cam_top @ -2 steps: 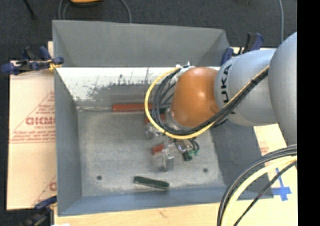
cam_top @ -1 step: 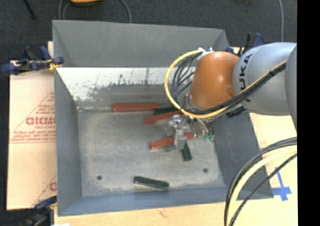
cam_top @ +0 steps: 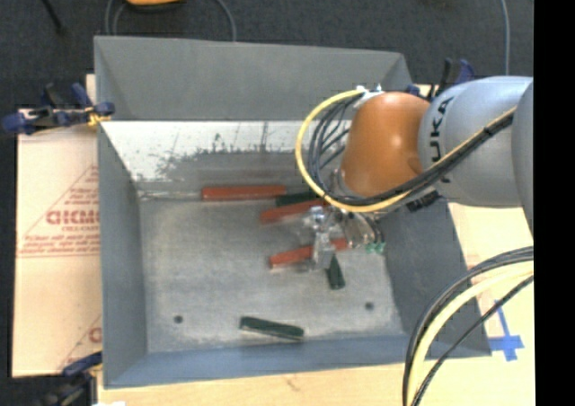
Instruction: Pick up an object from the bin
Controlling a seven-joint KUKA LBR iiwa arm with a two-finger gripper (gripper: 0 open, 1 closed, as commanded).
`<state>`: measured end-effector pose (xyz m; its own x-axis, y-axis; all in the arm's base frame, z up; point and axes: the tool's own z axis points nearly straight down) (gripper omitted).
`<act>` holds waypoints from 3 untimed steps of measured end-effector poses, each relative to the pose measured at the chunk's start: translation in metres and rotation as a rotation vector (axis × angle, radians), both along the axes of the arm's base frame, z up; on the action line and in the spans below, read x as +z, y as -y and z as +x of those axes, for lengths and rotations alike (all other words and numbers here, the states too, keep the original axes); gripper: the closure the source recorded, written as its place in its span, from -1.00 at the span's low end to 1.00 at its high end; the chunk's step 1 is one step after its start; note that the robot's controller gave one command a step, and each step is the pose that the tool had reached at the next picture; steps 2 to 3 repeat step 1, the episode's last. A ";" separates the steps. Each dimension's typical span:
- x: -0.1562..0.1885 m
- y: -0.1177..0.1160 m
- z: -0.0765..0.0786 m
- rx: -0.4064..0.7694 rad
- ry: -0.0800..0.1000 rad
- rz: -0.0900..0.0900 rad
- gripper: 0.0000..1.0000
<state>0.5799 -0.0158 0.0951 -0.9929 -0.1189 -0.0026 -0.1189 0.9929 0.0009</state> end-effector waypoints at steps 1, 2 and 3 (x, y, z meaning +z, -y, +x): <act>0.124 -0.026 -0.023 0.004 0.001 -0.001 1.00; 0.124 -0.026 -0.023 0.004 0.001 -0.001 1.00; 0.124 -0.026 -0.023 0.004 0.001 -0.001 1.00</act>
Offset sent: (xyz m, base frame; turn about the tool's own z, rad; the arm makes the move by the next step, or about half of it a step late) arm 0.0000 0.0000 0.0000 0.0000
